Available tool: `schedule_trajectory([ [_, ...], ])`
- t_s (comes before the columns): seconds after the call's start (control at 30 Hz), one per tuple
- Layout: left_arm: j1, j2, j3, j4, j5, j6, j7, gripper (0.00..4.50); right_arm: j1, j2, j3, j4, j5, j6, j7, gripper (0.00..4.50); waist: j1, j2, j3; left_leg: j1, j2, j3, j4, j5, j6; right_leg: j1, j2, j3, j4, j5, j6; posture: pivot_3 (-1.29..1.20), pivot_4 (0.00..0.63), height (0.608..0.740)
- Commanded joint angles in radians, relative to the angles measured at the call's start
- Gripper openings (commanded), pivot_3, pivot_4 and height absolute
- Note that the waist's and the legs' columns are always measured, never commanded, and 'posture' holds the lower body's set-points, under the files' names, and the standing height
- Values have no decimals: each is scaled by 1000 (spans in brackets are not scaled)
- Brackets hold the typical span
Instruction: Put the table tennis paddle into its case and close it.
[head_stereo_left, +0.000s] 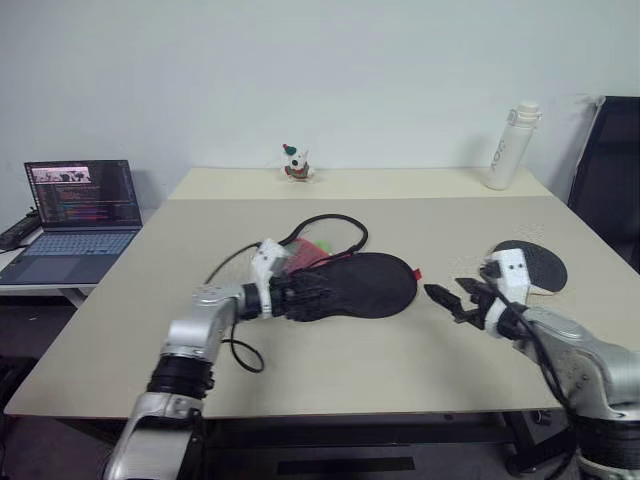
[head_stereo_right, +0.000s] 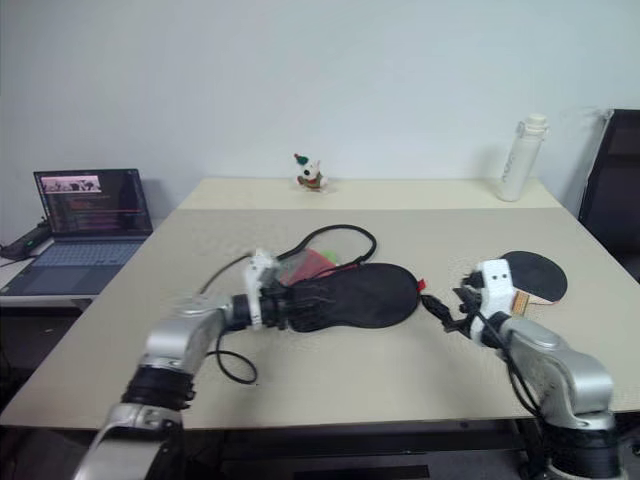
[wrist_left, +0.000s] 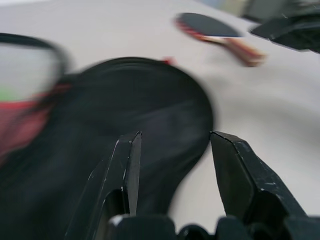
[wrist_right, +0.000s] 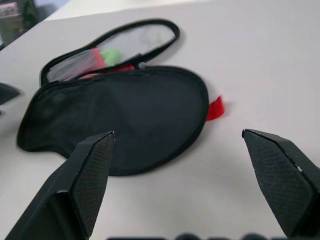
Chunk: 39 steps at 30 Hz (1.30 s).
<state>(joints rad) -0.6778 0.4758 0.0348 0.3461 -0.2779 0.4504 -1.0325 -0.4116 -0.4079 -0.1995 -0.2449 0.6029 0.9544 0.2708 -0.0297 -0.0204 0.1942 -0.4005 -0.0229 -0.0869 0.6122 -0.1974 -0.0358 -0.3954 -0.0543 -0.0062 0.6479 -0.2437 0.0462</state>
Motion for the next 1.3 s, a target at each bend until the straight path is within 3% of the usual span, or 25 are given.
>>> schedule_trajectory([
  [0.03,20,36,39,-47,-25,-15,11,2317,-69,79,23,78,-49,-8,-90,4500,0,0,0,0,0,0,0,0,0,0,0,0,0,0,0,0,150,740],
  [0.37,90,138,73,-124,-87,4,-47,2317,-141,217,51,315,-163,-77,-173,4500,-1,0,0,0,0,1,-1,0,0,-1,0,1,0,2,-3,0,150,740],
  [0.67,96,140,70,-146,-100,16,-21,2317,-197,384,48,290,-100,-16,-179,4500,-14,0,0,0,2,4,-2,0,0,-7,2,3,5,2,-4,0,150,740],
  [1.1,103,135,69,-175,-109,30,-2,2317,-241,531,-27,328,-65,-17,-268,4500,-13,0,0,0,1,9,-1,0,0,-11,2,11,11,2,-4,0,150,740],
  [1.2,109,132,66,-185,-110,32,4,2369,-267,561,-57,376,-68,-59,-308,3886,-13,0,0,0,1,9,-1,0,0,-11,2,12,11,2,-4,0,150,740],
  [1.3,113,130,64,-194,-114,34,10,2369,-295,564,-78,420,-50,-77,-323,2801,-13,0,0,0,1,9,-1,0,0,-11,2,12,11,2,-4,0,150,740],
])
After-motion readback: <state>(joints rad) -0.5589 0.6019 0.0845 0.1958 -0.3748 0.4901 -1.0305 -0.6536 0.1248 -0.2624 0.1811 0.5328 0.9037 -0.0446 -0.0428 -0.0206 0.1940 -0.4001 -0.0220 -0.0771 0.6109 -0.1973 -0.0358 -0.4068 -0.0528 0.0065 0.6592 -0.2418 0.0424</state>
